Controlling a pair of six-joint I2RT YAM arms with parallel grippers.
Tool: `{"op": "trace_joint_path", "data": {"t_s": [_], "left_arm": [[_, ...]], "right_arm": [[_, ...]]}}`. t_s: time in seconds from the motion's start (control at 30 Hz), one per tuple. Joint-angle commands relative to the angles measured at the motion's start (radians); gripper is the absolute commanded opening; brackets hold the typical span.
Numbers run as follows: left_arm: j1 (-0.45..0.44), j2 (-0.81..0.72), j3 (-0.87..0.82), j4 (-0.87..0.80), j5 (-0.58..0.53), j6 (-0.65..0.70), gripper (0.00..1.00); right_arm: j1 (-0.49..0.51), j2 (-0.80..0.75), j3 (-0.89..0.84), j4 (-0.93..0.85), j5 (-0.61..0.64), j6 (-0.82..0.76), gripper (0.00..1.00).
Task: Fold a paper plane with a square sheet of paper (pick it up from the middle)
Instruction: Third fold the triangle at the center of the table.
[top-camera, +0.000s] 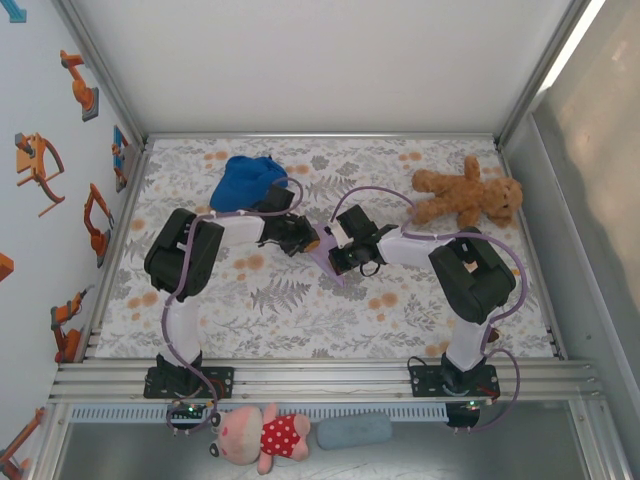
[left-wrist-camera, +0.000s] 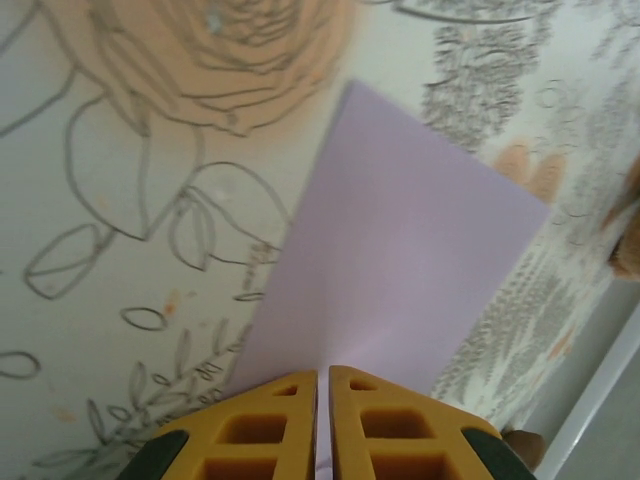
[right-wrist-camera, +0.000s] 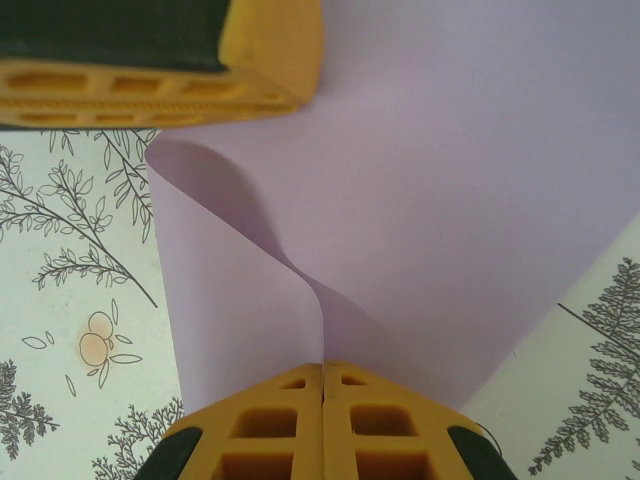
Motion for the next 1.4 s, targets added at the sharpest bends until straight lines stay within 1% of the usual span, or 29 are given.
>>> {"op": "trace_joint_path", "data": {"t_s": [0.0,0.33,0.5,0.97,1.23,1.37], "left_arm": [[0.002,0.028,0.040,-0.089,-0.008,0.040,0.13],[0.001,0.064,0.076,-0.220,-0.037,0.087,0.12],[-0.001,0.075,0.094,-0.254,-0.043,0.103,0.12],[-0.004,0.111,0.113,-0.286,-0.052,0.116,0.12],[-0.006,0.092,0.125,-0.287,-0.045,0.122,0.12],[-0.004,0.059,0.136,-0.281,-0.042,0.125,0.12]], "right_arm": [[-0.006,-0.006,0.007,-0.039,0.006,0.004,0.00],[-0.007,-0.026,0.008,-0.035,0.017,0.007,0.00],[-0.007,-0.032,0.007,-0.033,0.028,0.008,0.00],[-0.008,-0.036,0.003,-0.031,0.035,0.007,0.00],[-0.009,0.007,0.004,-0.041,0.031,0.005,0.00],[-0.009,0.023,0.002,-0.048,0.028,0.001,0.00]]}}
